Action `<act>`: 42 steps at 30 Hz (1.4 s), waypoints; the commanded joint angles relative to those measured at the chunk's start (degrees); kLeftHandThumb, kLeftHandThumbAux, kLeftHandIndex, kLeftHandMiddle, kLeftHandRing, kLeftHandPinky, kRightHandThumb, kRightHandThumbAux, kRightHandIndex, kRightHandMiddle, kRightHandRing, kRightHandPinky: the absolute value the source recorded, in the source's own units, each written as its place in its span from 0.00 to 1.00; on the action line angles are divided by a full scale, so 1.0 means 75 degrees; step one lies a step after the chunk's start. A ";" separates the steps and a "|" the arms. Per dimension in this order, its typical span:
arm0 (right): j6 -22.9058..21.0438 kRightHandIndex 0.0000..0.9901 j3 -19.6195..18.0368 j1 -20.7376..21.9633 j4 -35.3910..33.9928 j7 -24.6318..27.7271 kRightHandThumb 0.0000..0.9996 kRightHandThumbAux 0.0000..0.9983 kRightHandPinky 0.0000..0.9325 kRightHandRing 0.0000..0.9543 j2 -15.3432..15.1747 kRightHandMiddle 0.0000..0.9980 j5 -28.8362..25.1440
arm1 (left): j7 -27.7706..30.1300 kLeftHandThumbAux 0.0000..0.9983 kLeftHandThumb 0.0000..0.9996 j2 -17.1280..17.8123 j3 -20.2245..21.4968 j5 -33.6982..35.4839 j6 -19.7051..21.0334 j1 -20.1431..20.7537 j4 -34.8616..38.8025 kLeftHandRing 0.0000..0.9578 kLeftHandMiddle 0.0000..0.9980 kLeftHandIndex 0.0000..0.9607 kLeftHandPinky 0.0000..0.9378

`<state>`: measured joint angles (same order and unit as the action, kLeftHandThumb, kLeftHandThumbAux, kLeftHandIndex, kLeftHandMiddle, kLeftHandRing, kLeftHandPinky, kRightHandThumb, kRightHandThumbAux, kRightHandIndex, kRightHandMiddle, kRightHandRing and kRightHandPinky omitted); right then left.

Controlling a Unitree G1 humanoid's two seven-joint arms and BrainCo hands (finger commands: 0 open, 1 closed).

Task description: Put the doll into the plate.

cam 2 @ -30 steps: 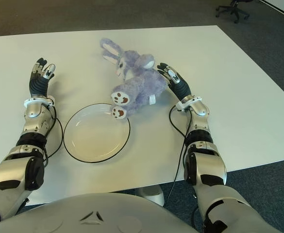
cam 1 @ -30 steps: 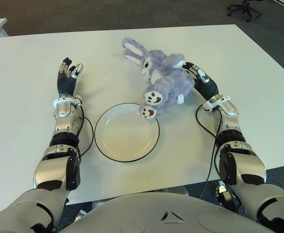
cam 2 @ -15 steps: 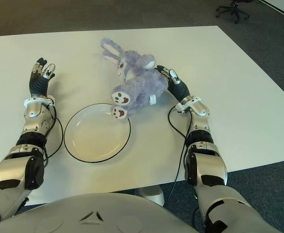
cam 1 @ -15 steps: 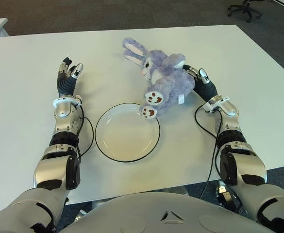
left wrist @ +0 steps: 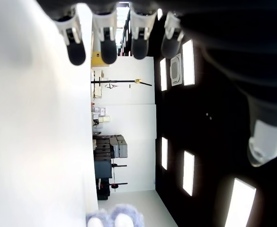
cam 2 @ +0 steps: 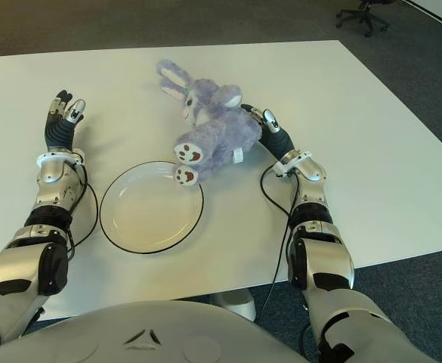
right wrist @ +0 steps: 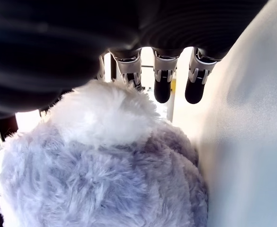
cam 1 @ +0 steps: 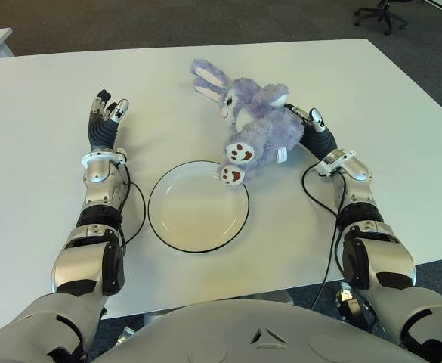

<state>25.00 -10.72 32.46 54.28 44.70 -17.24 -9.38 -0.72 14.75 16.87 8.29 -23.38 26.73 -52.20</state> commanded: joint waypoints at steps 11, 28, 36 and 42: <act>-0.0224 0.00 0.0111 -0.1354 0.0750 0.0101 0.11 0.12 0.00 0.00 0.0299 0.00 -0.0021 | 0.0095 0.53 0.04 -0.0220 -0.0083 -0.0077 0.0315 -0.0796 -0.0707 0.10 0.07 0.00 0.13; 0.0144 0.00 0.0413 -0.1363 0.0699 -0.0548 0.22 0.22 0.00 0.00 0.0262 0.00 0.0428 | 0.0048 0.54 0.03 -0.0200 -0.0072 -0.0081 0.0348 -0.0758 -0.0791 0.10 0.07 0.00 0.13; 0.0767 0.00 0.0671 -0.1408 0.0763 -0.0977 0.25 0.23 0.00 0.00 0.0187 0.00 0.0703 | -0.0006 0.54 0.02 -0.0216 -0.0080 -0.0101 0.0336 -0.0749 -0.0810 0.11 0.08 0.00 0.14; 0.1479 0.00 0.0814 -0.1417 0.0872 -0.1179 0.26 0.19 0.00 0.00 0.0142 0.00 0.0879 | -0.0030 0.54 0.02 -0.0219 -0.0076 -0.0107 0.0294 -0.0743 -0.0838 0.12 0.09 0.00 0.15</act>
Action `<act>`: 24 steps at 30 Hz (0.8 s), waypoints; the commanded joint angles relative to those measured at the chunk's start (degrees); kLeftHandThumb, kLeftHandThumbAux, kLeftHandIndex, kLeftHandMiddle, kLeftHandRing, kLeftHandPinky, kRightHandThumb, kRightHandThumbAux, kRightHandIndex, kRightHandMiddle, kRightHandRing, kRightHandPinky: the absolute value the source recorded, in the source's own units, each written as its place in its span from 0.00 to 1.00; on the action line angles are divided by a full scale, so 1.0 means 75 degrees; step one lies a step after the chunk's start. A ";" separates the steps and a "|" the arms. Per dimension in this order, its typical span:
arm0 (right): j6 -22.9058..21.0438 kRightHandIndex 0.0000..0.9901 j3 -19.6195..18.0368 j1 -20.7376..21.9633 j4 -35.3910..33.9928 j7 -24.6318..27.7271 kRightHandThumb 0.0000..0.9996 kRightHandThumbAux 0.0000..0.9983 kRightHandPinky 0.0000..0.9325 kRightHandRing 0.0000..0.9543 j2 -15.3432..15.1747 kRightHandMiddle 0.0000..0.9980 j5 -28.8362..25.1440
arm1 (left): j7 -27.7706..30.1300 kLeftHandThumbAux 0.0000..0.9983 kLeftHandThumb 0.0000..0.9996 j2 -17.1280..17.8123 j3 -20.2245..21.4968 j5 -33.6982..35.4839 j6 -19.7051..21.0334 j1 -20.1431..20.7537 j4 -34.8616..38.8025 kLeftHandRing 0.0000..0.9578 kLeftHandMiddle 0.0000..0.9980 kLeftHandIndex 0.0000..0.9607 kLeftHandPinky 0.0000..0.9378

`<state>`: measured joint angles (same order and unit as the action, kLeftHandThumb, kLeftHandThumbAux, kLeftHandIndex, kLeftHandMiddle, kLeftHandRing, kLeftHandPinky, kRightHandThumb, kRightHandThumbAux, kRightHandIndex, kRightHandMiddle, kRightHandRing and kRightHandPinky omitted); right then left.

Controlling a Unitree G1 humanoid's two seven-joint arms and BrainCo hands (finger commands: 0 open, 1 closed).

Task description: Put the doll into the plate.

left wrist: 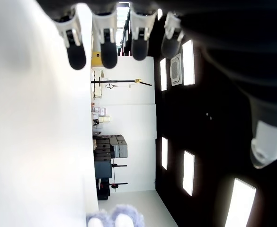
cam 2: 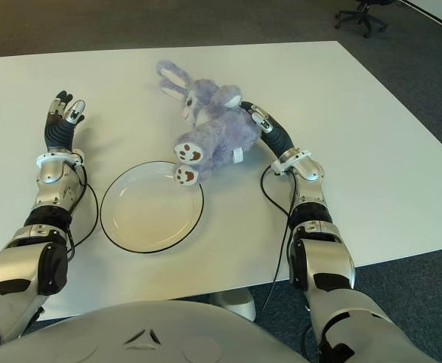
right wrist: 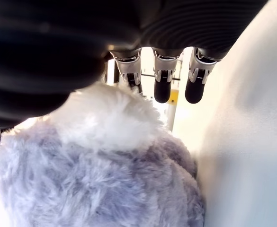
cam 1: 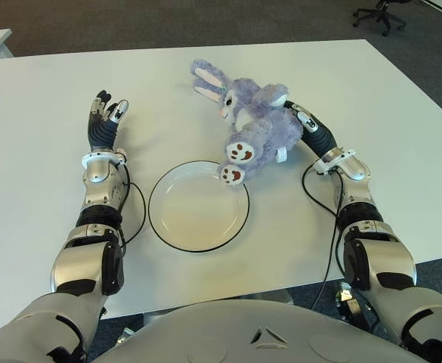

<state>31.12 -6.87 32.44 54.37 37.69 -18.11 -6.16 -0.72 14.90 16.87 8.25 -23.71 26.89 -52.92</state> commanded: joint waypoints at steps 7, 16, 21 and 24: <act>0.0984 0.00 0.0370 -0.1436 0.0880 -0.0358 0.27 0.16 0.00 0.00 0.0280 0.00 0.0423 | -0.0024 0.54 0.02 -0.0234 -0.0049 -0.0082 0.0326 -0.0746 -0.0779 0.12 0.09 0.00 0.15; 0.1115 0.00 0.0422 -0.1453 0.0934 -0.0522 0.28 0.15 0.00 0.00 0.0266 0.00 0.0474 | -0.0008 0.54 0.02 -0.0236 -0.0048 -0.0090 0.0288 -0.0751 -0.0818 0.11 0.08 0.00 0.13; 0.1116 0.00 0.0455 -0.1441 0.0943 -0.0569 0.28 0.15 0.00 0.00 0.0260 0.00 0.0485 | -0.0012 0.54 0.02 -0.0233 -0.0057 -0.0104 0.0294 -0.0753 -0.0825 0.10 0.07 0.00 0.13; 0.1156 0.00 0.0484 -0.1446 0.0939 -0.0616 0.28 0.15 0.00 0.00 0.0249 0.00 0.0511 | -0.0014 0.54 0.02 -0.0237 -0.0061 -0.0107 0.0295 -0.0767 -0.0809 0.10 0.07 0.00 0.14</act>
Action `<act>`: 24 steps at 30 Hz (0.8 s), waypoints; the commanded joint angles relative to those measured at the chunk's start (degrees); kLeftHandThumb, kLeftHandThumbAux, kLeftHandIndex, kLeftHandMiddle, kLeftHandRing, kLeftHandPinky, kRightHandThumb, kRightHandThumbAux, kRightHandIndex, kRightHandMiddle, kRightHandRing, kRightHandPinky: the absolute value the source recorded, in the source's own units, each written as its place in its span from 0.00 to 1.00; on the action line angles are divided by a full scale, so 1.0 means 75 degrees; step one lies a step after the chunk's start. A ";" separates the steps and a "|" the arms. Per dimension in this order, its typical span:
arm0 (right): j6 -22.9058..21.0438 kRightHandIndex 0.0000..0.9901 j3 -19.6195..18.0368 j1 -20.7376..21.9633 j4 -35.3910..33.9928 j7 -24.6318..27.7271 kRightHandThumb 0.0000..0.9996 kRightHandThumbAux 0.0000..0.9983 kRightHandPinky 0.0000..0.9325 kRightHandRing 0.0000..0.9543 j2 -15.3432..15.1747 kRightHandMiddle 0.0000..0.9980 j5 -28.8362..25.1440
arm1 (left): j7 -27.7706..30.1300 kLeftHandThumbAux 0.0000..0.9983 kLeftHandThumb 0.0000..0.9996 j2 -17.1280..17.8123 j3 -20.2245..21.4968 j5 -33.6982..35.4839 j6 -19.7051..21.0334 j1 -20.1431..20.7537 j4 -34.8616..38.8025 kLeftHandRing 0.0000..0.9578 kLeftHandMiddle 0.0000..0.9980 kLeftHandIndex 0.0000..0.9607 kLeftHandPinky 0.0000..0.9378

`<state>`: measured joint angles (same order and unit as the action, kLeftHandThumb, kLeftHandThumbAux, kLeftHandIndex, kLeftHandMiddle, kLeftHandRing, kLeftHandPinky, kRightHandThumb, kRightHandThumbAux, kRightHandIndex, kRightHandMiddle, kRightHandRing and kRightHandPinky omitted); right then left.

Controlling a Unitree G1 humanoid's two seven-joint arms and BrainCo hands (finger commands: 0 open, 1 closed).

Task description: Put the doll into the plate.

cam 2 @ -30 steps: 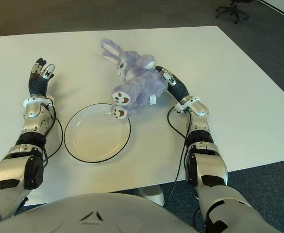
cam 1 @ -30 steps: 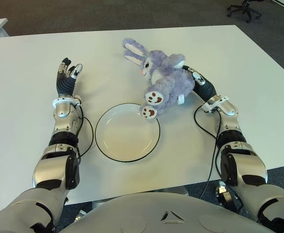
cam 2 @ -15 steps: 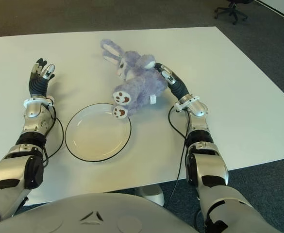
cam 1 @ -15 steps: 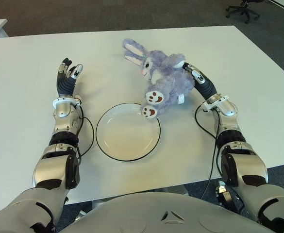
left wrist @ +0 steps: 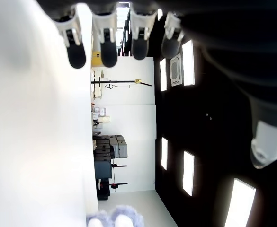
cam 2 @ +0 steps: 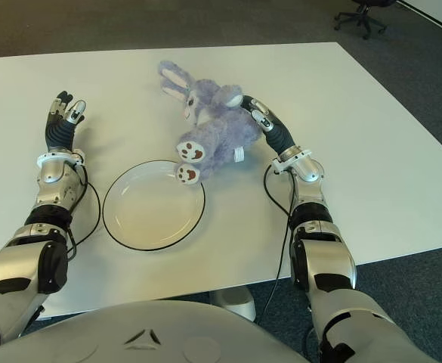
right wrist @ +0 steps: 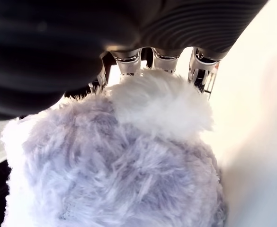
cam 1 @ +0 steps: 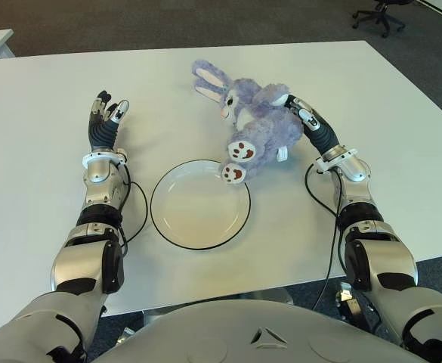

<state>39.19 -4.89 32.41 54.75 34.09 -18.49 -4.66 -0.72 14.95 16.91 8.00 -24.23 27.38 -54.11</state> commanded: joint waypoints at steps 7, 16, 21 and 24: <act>0.0044 0.00 0.0284 -0.1437 0.0882 -0.0124 0.28 0.15 0.00 0.00 0.0273 0.00 0.0301 | -0.0007 0.54 0.02 -0.0254 -0.0064 -0.0063 0.0381 -0.0852 -0.0612 0.12 0.08 0.00 0.14; -0.0147 0.00 0.0248 -0.1447 0.0873 0.0142 0.27 0.17 0.00 0.00 0.0282 0.00 0.0115 | -0.0046 0.54 0.03 -0.0267 -0.0081 -0.0082 0.0417 -0.0872 -0.0558 0.11 0.08 0.00 0.14; -0.0089 0.00 0.0251 -0.1453 0.0867 0.0151 0.27 0.17 0.00 0.00 0.0295 0.00 0.0122 | -0.0079 0.55 0.02 -0.0282 -0.0077 -0.0078 0.0457 -0.0863 -0.0519 0.12 0.09 0.00 0.16; 0.0005 0.00 0.0273 -0.1497 0.0815 0.0149 0.27 0.16 0.00 0.00 0.0293 0.00 0.0144 | -0.0052 0.54 0.02 -0.0288 -0.0073 -0.0065 0.0447 -0.0887 -0.0495 0.12 0.08 0.00 0.15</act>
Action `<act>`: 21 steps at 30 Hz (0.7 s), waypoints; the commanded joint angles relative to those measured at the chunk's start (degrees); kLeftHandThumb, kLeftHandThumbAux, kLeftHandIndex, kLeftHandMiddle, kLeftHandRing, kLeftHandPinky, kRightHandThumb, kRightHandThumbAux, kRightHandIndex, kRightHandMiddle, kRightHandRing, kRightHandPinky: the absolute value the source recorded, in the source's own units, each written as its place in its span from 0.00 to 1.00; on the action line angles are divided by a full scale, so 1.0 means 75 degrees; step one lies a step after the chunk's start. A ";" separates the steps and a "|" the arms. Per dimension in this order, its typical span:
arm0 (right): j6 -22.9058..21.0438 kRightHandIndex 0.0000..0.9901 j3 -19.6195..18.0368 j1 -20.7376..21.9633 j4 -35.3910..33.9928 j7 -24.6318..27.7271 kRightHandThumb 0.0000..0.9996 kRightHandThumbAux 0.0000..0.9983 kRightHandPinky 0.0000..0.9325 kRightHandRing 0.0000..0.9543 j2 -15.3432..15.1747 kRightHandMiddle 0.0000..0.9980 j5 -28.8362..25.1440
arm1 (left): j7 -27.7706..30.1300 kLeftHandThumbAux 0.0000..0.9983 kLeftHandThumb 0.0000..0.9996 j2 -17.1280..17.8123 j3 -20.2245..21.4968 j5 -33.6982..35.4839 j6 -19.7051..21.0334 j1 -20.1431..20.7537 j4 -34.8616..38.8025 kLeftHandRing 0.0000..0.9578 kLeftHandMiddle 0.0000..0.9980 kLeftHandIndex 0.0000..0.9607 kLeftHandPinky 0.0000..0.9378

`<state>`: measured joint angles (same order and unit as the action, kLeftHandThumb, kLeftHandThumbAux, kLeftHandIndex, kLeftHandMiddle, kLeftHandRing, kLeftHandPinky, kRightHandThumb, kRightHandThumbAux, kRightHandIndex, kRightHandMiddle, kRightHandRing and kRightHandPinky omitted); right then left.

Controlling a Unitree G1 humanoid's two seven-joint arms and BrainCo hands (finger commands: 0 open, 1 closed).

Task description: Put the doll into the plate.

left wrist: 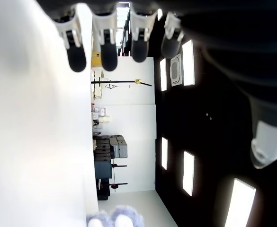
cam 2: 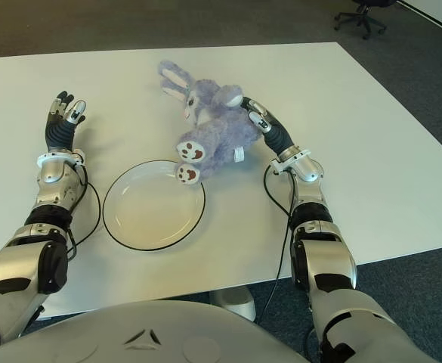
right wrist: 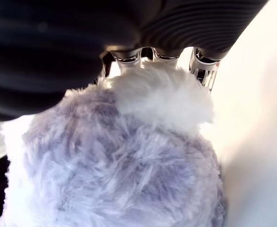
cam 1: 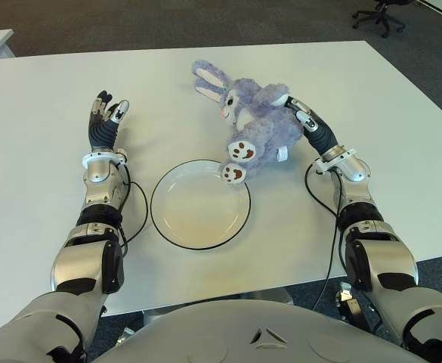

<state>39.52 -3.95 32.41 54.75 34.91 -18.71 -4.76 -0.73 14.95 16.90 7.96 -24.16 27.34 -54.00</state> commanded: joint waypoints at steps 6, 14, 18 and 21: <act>0.0028 0.00 0.0190 -0.1540 0.0770 -0.0010 0.28 0.15 0.00 0.00 0.0316 0.00 0.0202 | -0.0002 0.53 0.03 -0.0291 -0.0085 -0.0060 0.0423 -0.0905 -0.0479 0.12 0.08 0.00 0.15; 0.0079 0.00 0.0145 -0.1610 0.0665 -0.0070 0.39 0.20 0.00 0.00 0.0429 0.00 0.0108 | -0.0027 0.54 0.02 -0.0300 -0.0086 -0.0063 0.0472 -0.0893 -0.0470 0.12 0.08 0.00 0.15; 0.0075 0.00 0.0166 -0.1644 0.0578 -0.0148 0.43 0.21 0.00 0.00 0.0457 0.00 0.0142 | -0.0031 0.54 0.02 -0.0302 -0.0094 -0.0071 0.0487 -0.0897 -0.0453 0.12 0.08 0.00 0.15; 0.0086 0.00 0.0196 -0.1671 0.0535 -0.0226 0.45 0.21 0.00 0.00 0.0446 0.00 0.0200 | -0.0044 0.54 0.02 -0.0308 -0.0096 -0.0076 0.0497 -0.0903 -0.0438 0.12 0.08 0.00 0.16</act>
<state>39.67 -3.72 32.03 53.76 34.55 -18.62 -4.76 -0.73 14.94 16.90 7.96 -23.89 27.14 -53.38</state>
